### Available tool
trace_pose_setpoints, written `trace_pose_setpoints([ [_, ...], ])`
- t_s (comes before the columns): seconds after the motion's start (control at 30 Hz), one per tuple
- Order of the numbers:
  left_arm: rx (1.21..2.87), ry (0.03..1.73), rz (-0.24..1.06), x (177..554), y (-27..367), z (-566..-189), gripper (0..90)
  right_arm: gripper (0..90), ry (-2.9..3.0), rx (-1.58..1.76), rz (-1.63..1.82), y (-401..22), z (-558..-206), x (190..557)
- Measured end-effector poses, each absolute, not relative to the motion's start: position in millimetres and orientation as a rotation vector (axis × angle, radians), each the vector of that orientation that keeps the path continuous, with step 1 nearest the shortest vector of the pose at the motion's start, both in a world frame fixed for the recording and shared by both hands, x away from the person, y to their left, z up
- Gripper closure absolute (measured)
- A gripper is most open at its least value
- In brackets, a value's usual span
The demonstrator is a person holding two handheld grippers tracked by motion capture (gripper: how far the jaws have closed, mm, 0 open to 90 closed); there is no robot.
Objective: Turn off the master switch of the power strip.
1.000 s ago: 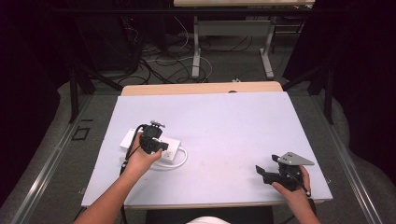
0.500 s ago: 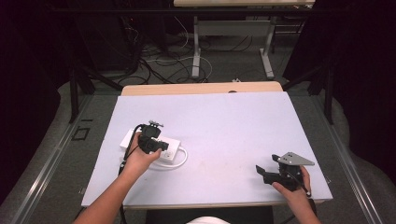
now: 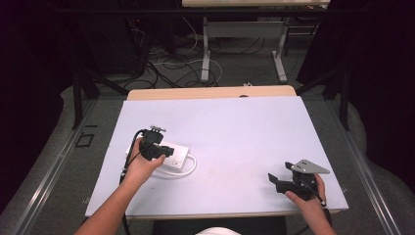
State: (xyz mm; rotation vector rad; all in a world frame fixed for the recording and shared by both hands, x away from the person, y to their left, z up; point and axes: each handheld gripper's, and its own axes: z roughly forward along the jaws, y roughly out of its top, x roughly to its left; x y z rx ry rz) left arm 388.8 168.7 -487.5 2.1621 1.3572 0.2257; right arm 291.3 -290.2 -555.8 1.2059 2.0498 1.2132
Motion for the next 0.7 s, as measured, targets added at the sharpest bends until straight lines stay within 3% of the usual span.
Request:
trace_pose_setpoints([
  [0.7,2.054,1.372,0.253,383.5,193.1,-479.1,56.3,18.5,2.049,1.205,1.214,-290.0,-555.4,291.1],
])
